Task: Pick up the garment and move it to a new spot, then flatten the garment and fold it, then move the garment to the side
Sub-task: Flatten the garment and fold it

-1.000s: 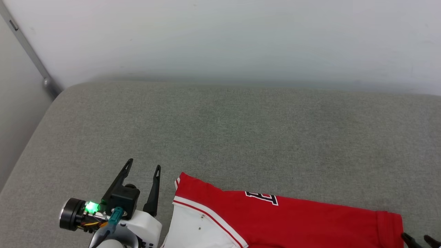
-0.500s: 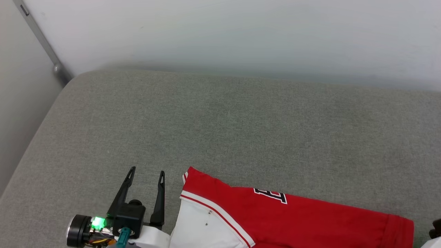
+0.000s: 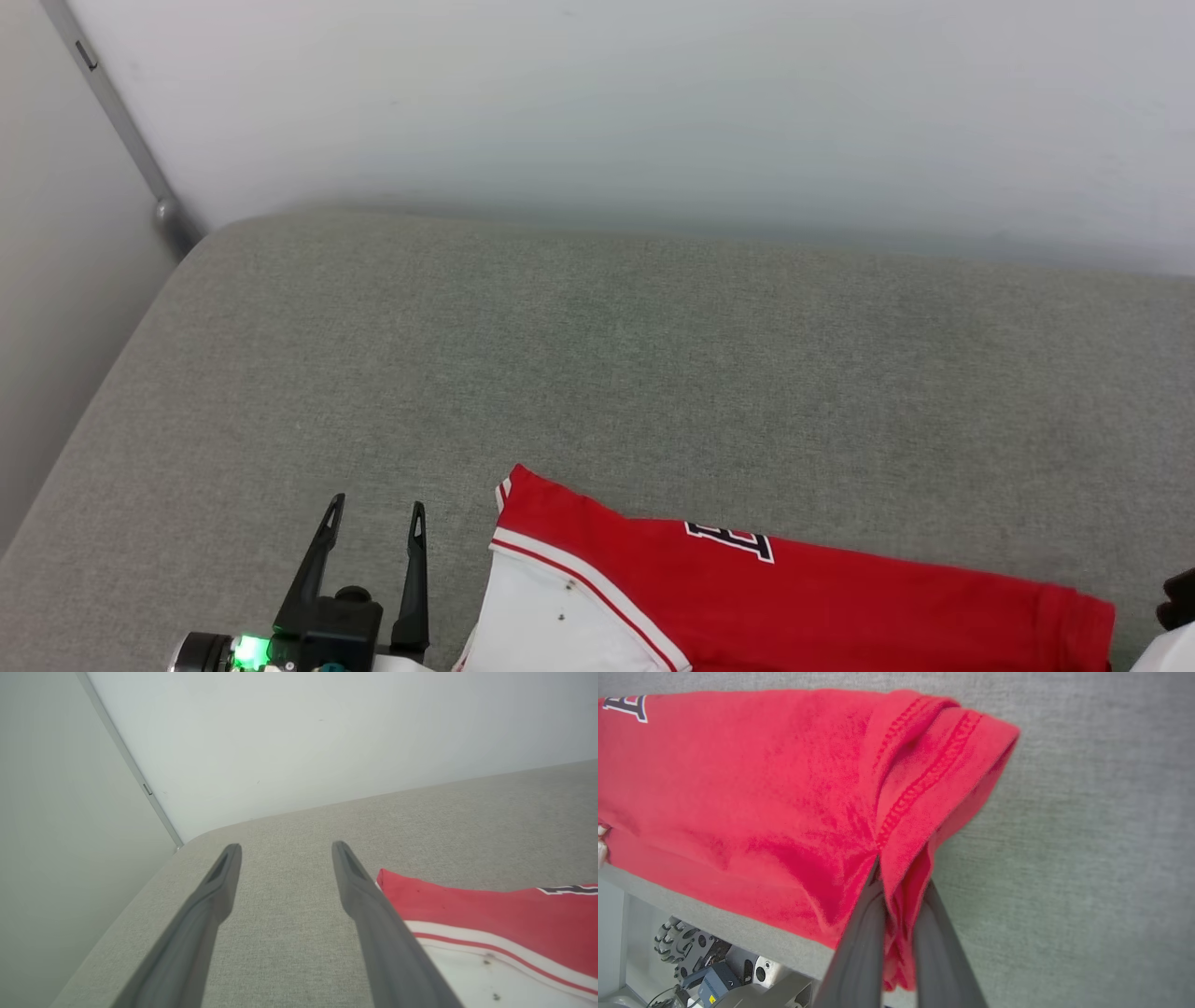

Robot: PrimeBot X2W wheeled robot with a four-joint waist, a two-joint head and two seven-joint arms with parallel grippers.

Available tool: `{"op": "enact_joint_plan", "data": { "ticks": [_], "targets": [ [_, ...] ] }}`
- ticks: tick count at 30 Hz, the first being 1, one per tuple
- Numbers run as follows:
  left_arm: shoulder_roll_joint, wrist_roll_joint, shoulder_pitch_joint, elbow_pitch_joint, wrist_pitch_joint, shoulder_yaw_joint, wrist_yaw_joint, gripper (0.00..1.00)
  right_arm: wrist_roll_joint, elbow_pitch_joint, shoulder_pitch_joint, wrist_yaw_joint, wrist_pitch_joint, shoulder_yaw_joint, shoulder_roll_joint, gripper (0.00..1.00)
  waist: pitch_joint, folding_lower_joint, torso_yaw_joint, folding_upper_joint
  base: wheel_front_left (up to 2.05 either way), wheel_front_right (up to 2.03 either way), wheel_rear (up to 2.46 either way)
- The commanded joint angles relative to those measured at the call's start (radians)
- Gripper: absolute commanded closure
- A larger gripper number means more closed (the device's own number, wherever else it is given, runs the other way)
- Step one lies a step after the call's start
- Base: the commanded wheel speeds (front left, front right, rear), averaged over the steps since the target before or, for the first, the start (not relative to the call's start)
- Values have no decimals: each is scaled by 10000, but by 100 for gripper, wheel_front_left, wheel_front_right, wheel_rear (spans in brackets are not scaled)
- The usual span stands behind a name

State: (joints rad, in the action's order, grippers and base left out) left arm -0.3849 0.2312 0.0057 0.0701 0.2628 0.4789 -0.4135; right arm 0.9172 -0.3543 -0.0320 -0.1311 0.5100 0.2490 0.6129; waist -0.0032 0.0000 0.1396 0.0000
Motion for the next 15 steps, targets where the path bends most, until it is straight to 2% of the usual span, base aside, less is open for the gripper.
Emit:
{"op": "enact_joint_plan", "data": {
  "ticks": [1, 10, 15],
  "targets": [
    [63, -97, 63, -5, 24, -54, 22, 0, 40, 40, 15, 8, -51, -43, 109, 100, -68, 0, -77, 0, 0, 0, 0],
    [638, -628, 676, -132, 25, -892, 590, 0, 309, 15, -564, 8, -127, -940, 1092, 100, -250, 0, -357, 0, 0, 0, 0],
    [949, -840, 825, -136, 25, -1250, 862, 0, 18, -263, -840, 8, -48, -1568, 1481, 100, -271, 0, -478, 0, 0, 0, 0]
  ]
}}
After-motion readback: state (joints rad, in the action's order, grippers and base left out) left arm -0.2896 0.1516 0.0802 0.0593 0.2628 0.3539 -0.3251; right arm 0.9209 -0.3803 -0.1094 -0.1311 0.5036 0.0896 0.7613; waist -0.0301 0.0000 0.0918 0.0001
